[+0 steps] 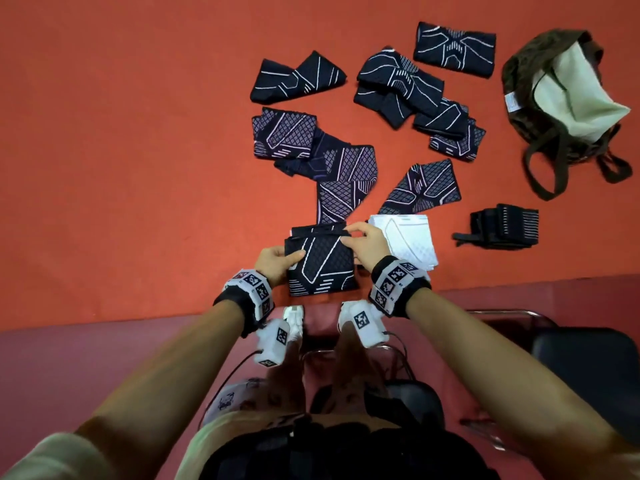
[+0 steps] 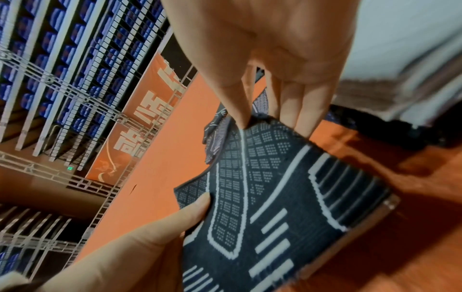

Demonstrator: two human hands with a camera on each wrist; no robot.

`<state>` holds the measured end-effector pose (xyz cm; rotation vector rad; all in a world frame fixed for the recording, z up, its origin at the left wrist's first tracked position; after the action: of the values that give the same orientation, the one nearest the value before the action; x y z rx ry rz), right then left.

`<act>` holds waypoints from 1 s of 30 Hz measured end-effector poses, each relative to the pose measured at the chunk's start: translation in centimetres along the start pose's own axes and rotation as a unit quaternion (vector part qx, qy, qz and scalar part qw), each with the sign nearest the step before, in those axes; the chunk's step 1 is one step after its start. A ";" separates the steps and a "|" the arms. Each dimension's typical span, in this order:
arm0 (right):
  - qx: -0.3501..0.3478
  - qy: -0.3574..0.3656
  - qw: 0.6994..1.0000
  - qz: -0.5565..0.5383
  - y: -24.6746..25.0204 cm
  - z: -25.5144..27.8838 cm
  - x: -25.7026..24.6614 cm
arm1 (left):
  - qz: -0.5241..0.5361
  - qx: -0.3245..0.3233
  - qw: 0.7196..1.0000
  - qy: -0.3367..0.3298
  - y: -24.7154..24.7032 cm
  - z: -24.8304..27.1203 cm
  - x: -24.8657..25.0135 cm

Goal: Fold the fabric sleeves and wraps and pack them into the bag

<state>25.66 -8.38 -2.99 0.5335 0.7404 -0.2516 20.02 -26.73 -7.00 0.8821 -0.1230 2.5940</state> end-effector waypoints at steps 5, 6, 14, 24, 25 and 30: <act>0.026 0.009 1.000 0.010 -0.2 -1.1 1.4 | 0.026 0.022 0.999 -0.017 -0.7 -0.8 -0.3; 0.033 0.021 0.999 0.018 -0.1 -1.3 1.3 | 0.022 0.032 0.999 -0.030 -0.7 -1.2 -0.2; 0.047 0.074 0.994 0.060 -0.1 -2.8 0.3 | -0.069 0.062 0.987 -0.131 -1.1 -1.8 1.2; -0.071 0.343 0.824 0.446 -1.4 -0.3 0.9 | -0.455 0.048 0.833 -0.310 -2.0 0.2 2.9; -0.105 0.334 0.799 0.489 -1.5 -0.1 1.7 | -0.511 0.047 0.788 -0.341 -1.8 0.2 2.6; -0.136 0.285 0.772 0.552 -1.2 -0.9 4.2 | -0.688 -0.014 0.623 -0.372 -1.7 -0.8 0.9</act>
<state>27.65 -9.04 -6.87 0.6913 0.9024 1.1639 19.60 -24.68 -7.13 1.2446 0.2248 0.7071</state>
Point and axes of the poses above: each hand's wrist, its own z-axis away from the middle knuckle, its own y-axis out of the back of the hand, x = y × z, the point moved 3 cm from there along -z, towards the middle knuckle, and after that the axes turned 5 degrees about x, right-handed, at the moved point
